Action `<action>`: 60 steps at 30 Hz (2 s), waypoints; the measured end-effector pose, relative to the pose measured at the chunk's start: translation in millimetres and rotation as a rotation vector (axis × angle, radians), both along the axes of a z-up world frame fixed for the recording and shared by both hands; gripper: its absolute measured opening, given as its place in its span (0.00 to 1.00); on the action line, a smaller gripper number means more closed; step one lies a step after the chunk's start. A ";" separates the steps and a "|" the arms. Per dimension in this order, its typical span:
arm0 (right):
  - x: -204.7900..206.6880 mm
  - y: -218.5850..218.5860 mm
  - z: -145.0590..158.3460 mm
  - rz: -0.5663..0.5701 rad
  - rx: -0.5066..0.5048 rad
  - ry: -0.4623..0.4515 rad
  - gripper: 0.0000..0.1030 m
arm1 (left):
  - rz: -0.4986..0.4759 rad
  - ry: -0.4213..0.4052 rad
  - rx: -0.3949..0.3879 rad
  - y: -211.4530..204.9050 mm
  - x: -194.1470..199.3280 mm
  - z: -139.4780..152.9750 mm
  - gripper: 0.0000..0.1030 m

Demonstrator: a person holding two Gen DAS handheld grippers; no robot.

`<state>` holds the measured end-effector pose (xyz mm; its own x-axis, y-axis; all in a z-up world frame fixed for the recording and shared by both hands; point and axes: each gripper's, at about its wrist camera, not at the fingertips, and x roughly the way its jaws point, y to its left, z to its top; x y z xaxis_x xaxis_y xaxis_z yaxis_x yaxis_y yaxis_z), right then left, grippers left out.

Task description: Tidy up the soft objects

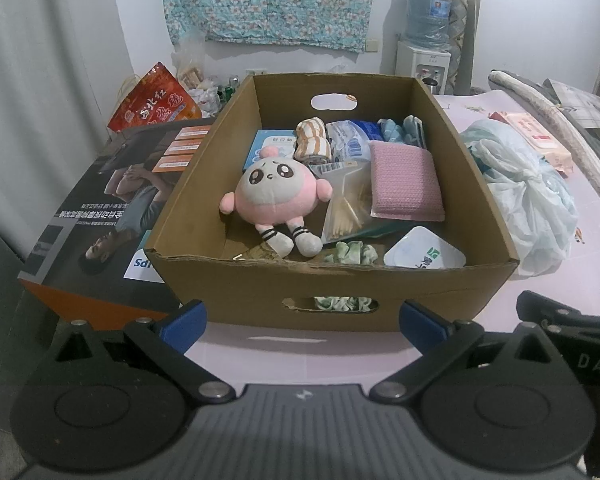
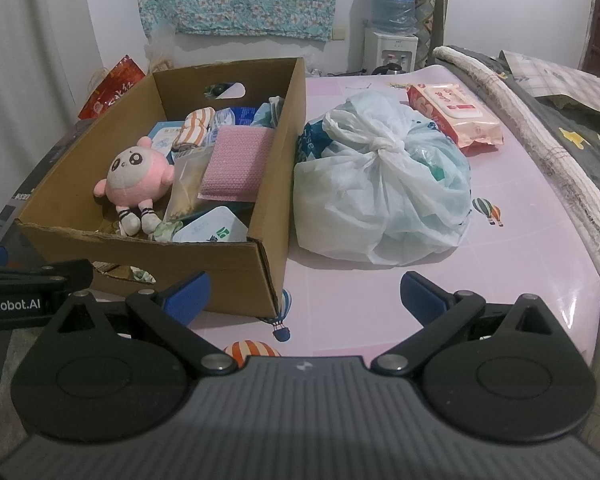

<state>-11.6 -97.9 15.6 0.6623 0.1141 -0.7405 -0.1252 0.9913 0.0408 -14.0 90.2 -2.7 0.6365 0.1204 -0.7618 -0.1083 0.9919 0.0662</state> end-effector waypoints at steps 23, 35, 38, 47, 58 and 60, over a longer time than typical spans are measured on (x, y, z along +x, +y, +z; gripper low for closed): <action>0.3 0.0 -2.0 0.001 0.002 0.005 0.99 | -0.001 0.001 0.001 0.0 0.2 -0.3 1.00; 0.7 0.0 -2.0 0.004 -0.004 0.006 0.99 | -0.001 0.002 0.002 0.2 0.5 -0.1 1.00; 1.4 -0.1 -2.0 0.004 -0.003 0.005 0.99 | 0.000 0.001 0.001 0.4 0.4 -0.1 1.00; 2.3 2.0 -0.1 0.019 -0.023 -0.001 0.99 | 0.002 0.002 0.003 2.1 -0.2 -0.2 1.00; 2.6 9.9 -0.1 0.045 -0.045 -0.002 0.99 | 0.016 0.010 0.005 8.7 0.0 -2.6 1.00; 2.5 12.0 -0.2 0.053 -0.046 0.000 0.99 | 0.022 0.013 0.005 10.3 -0.3 -3.5 1.00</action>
<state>-9.1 -86.0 15.4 0.6562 0.1147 -0.7458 -0.1774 0.9841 -0.0047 -14.3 100.5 -6.3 0.6235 0.1379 -0.7696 -0.1293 0.9889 0.0725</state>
